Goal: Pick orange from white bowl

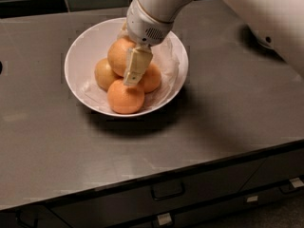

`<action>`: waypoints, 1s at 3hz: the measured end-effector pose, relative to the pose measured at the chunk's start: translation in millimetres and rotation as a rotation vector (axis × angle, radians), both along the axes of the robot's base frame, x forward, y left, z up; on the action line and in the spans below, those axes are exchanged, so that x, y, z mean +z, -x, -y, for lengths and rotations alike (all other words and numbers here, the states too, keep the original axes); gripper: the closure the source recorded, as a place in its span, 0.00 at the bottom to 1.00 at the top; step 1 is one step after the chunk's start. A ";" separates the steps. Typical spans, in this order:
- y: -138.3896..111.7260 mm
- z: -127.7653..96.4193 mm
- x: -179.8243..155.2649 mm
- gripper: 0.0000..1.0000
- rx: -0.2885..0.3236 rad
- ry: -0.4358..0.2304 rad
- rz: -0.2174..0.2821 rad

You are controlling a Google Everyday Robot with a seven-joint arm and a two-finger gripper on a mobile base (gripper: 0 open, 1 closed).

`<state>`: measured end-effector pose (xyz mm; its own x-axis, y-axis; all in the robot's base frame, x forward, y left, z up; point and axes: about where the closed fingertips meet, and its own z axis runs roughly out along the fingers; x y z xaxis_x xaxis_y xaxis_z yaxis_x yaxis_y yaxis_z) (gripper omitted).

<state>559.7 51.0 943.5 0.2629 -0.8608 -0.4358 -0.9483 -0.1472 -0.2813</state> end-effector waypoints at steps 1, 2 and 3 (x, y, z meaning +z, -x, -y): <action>-0.6 -0.7 -1.5 0.26 0.001 0.001 -0.002; -1.5 -1.4 -3.4 0.30 0.003 0.003 -0.005; -2.6 -2.0 -5.9 0.30 0.004 0.005 -0.010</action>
Offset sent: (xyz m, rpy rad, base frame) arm 0.0070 0.0019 -0.0123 -0.0089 0.0203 0.0039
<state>562.3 53.0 937.6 0.2625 -0.8619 -0.4338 -0.9503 -0.1530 -0.2712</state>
